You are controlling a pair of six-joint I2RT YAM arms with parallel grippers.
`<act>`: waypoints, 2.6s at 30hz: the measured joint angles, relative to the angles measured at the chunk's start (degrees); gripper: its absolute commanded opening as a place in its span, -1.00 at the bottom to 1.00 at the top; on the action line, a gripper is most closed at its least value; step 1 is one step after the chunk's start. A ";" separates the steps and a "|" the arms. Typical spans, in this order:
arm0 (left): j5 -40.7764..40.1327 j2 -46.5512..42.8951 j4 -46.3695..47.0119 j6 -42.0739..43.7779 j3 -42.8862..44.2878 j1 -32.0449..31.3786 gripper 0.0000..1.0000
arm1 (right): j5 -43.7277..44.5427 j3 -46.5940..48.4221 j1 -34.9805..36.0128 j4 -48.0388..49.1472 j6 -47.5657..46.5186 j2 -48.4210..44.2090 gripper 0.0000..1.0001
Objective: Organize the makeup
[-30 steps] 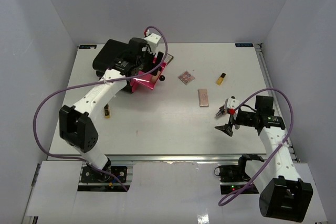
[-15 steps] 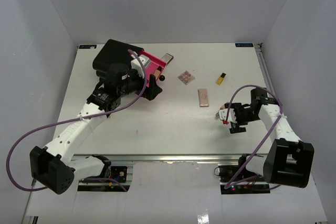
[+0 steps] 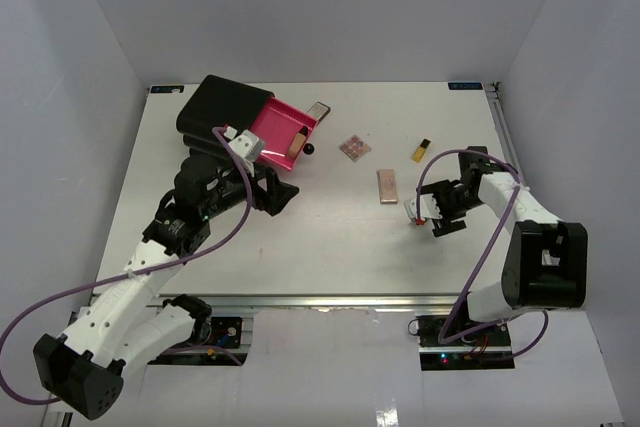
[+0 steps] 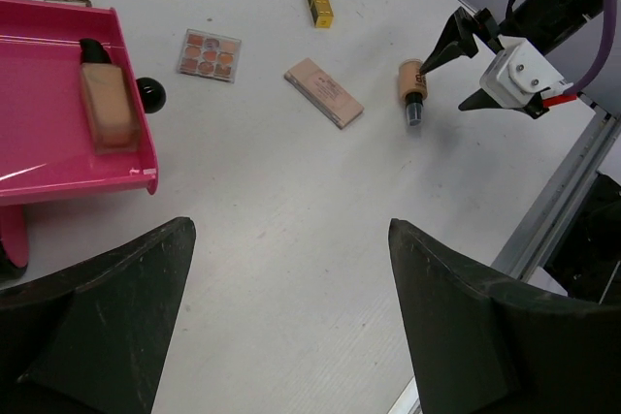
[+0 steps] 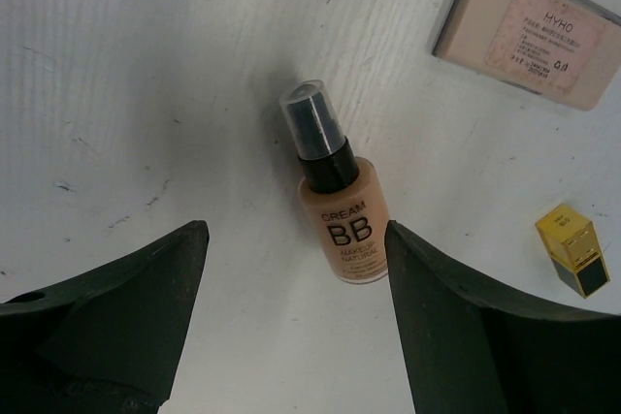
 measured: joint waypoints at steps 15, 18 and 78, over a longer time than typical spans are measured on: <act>-6.22 -4.23 1.13 0.08 -6.22 0.00 0.86 | 9.69 7.53 3.85 2.05 0.46 12.12 0.29; -6.96 -4.86 1.21 0.26 -6.30 0.00 0.86 | 10.37 7.54 4.39 2.21 0.63 13.61 0.21; -17.25 -23.29 9.28 3.50 -13.09 5.46 0.86 | -4.81 61.84 35.61 41.91 142.25 45.27 0.80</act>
